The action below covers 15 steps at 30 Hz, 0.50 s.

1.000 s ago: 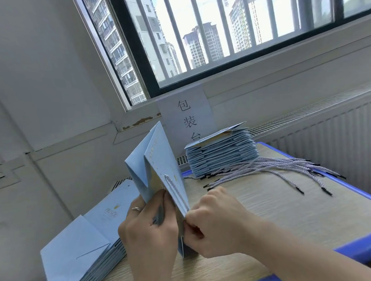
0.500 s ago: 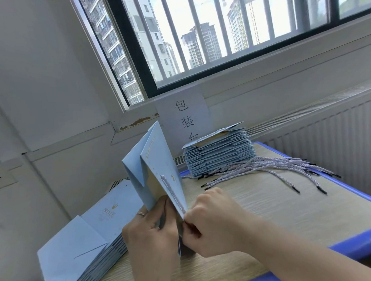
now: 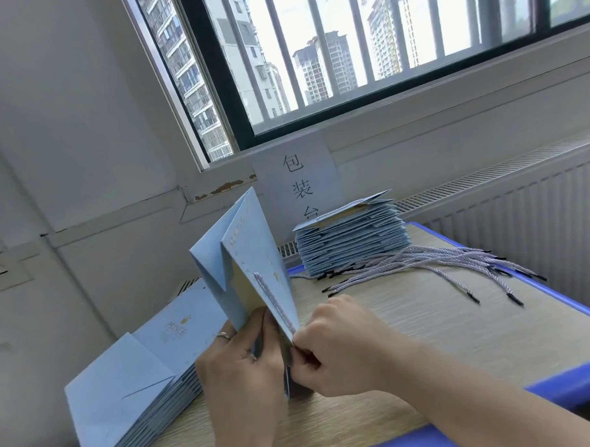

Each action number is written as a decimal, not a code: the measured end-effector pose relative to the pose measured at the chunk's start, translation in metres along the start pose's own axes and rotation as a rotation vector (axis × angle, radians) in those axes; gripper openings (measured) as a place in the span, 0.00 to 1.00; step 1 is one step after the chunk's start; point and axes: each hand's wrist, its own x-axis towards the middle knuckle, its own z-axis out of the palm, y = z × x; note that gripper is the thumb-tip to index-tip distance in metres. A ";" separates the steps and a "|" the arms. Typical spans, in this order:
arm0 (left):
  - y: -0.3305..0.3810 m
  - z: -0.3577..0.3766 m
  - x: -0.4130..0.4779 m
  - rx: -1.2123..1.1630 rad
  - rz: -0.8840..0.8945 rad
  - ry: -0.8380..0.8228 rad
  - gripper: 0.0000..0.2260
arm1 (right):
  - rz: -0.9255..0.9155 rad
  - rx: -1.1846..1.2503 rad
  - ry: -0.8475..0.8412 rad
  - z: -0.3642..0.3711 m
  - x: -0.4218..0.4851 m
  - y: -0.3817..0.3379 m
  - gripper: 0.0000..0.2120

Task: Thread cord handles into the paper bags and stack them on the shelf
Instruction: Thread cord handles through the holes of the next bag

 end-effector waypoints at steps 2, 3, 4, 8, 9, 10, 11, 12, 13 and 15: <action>-0.002 0.001 0.000 0.002 -0.011 -0.018 0.04 | 0.005 0.008 0.009 0.000 0.000 0.001 0.16; -0.003 0.001 0.000 0.007 -0.007 -0.019 0.04 | 0.003 0.016 0.010 0.000 0.001 0.001 0.16; -0.002 0.001 0.000 0.003 0.000 -0.016 0.04 | 0.000 0.022 0.009 0.000 0.001 0.001 0.16; -0.001 0.001 0.000 -0.015 -0.015 -0.029 0.05 | -0.016 0.032 0.002 0.000 0.001 0.001 0.16; -0.001 0.000 0.000 -0.013 -0.011 -0.035 0.06 | -0.017 0.031 -0.001 0.001 0.001 0.002 0.16; -0.001 -0.001 0.000 -0.007 -0.012 -0.043 0.06 | -0.018 0.028 -0.003 0.001 0.001 0.002 0.16; -0.002 -0.001 -0.001 0.008 -0.016 -0.058 0.06 | -0.018 0.024 -0.002 0.002 0.001 0.002 0.16; -0.002 -0.001 -0.001 0.035 -0.022 -0.080 0.06 | -0.016 0.021 0.000 0.002 0.001 0.002 0.16; -0.003 -0.001 -0.002 0.059 -0.027 -0.107 0.05 | -0.014 0.020 0.002 0.002 0.001 0.002 0.16; -0.003 0.000 -0.004 0.081 -0.025 -0.135 0.04 | -0.013 0.023 0.002 0.001 0.001 0.001 0.16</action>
